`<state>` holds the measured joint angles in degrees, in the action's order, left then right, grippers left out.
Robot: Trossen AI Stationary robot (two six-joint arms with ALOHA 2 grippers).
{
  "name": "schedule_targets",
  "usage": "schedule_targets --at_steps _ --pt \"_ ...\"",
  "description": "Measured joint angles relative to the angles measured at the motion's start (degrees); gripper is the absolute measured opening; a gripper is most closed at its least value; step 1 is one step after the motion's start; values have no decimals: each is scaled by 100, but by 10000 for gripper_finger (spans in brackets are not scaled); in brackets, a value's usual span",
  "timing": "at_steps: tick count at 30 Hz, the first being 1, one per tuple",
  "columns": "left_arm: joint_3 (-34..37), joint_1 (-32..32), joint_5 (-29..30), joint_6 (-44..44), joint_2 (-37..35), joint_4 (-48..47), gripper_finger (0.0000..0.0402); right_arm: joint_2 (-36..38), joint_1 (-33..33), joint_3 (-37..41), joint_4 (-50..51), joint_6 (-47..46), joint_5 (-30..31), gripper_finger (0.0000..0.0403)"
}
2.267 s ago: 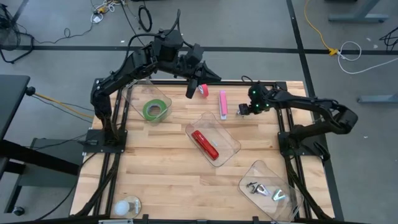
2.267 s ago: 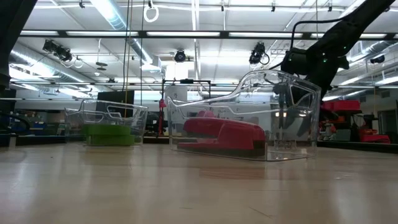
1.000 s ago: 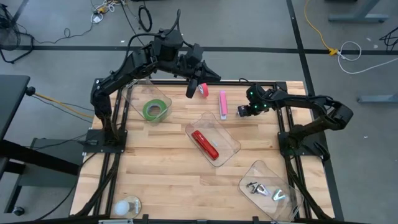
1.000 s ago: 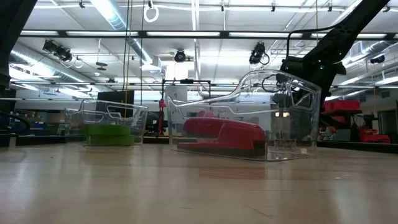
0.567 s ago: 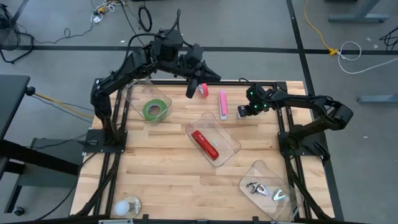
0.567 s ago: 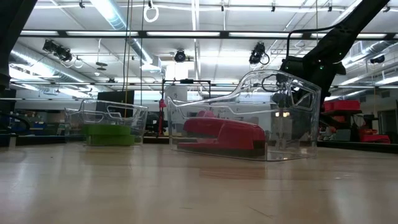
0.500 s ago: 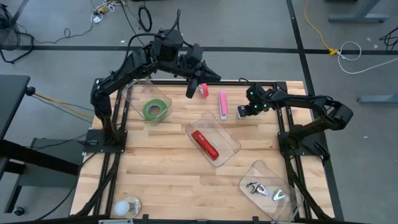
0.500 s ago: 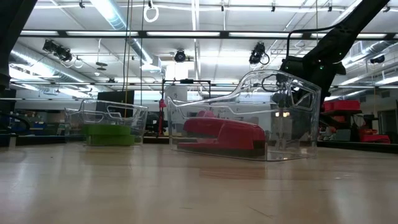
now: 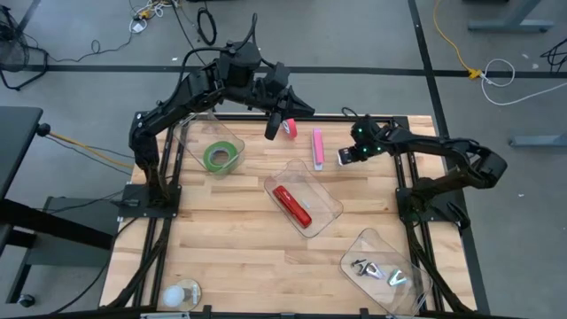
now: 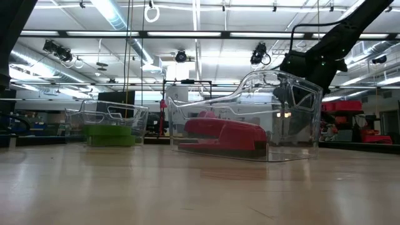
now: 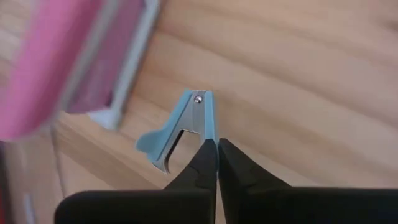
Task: Pick and place Stapler, Stapler remover, tape
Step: Put the sky blue staple remover into the bottom transparent bin
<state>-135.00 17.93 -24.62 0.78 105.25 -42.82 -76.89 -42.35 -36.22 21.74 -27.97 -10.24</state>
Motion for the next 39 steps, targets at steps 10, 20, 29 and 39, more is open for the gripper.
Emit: schedule_targets --at_steps 10,20,29,39 --pt "0 0 0 0 0 2 14 940 2 -455 24 191 520 3" --pt "0 -2 0 4 0 2 14 1757 7 -1329 26 903 850 2" --pt "0 -2 0 5 0 4 14 2178 9 -2227 24 1795 1856 2" --pt "0 -2 0 7 0 4 14 2228 7 -2575 23 2698 2601 2"
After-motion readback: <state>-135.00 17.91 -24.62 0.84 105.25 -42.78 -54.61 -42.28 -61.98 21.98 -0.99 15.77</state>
